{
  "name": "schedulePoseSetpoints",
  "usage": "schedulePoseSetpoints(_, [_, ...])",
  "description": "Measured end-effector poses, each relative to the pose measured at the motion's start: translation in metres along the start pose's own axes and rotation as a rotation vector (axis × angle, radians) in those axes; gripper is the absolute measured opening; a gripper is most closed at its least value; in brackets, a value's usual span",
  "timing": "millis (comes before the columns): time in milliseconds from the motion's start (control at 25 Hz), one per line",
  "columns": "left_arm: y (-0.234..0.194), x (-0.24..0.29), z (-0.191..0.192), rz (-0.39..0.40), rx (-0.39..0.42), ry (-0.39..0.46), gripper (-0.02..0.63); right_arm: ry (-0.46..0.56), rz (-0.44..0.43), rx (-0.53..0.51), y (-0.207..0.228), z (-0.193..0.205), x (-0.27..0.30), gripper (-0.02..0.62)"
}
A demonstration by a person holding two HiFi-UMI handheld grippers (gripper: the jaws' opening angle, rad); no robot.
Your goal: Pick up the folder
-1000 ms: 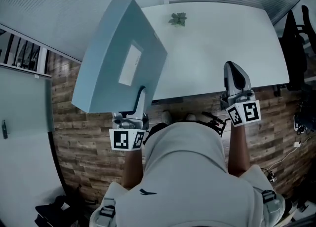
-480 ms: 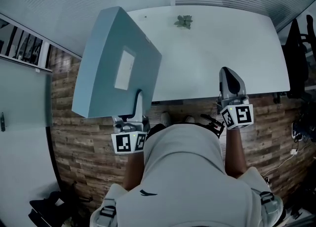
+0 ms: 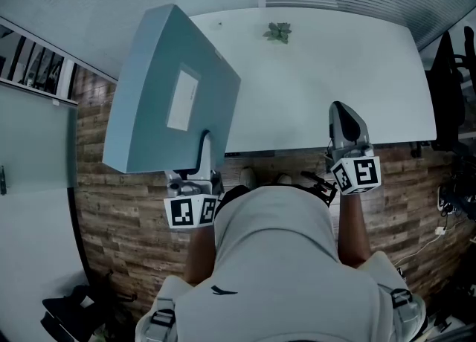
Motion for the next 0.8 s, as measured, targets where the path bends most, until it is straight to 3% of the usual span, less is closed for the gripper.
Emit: schedulePoseSetpoints(800, [0.0003, 0.0102, 0.0055, 0.020, 0.014, -0.026, 0.295, -0.013, -0.015, 0.021, 0.0020, 0.0041, 0.0051, -0.002])
Point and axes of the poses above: the fingertips, and each gripper's own axes: x forward along the fingers, y to its right, z out of its underside, the point moved 7 cm from there along -x, backward along the fingers, and after that the axes turned 11 degrees about z, right-handed, at the moved point
